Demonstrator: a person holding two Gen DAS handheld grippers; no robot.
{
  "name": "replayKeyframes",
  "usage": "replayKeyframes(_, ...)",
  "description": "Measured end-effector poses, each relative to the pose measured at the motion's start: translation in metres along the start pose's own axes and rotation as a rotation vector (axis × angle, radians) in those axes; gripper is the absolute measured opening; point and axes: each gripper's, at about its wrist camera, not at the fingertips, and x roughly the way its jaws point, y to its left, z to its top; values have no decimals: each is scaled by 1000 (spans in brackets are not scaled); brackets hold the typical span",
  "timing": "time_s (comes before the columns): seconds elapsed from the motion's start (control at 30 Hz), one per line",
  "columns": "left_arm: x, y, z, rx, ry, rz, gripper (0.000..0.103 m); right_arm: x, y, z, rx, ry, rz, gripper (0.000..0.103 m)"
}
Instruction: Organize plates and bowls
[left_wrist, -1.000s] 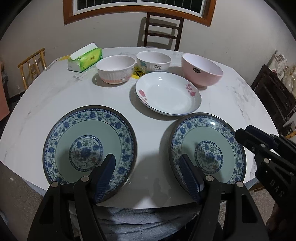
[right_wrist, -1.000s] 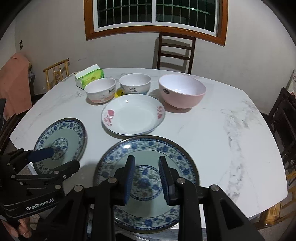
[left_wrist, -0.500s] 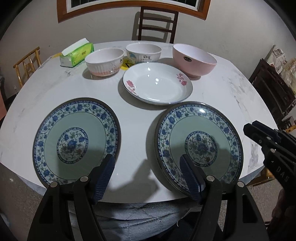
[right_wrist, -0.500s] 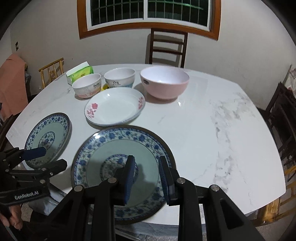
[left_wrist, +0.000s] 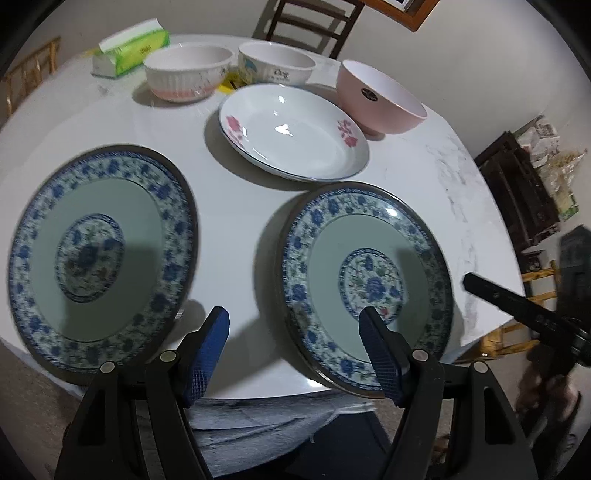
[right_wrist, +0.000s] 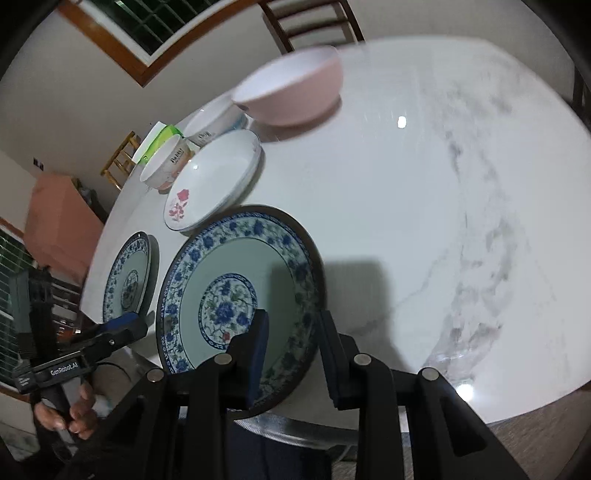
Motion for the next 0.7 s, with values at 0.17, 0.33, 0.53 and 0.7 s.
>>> replayKeyframes(0.17,10,4,5,-33,35,-32,68,12,-16,-1,43,25,27,28)
replayKeyframes(0.33,20,2,8,-28,55,-23,63,19,-18,-1,36,23,55,28)
replayKeyframes(0.53,32,0,8,-24,69,-22,59,24,-19,2,8,28,75,28)
replayKeyframes(0.7,35,0,11,-20,62,-29,58,28,-21,3,3,31,91,28)
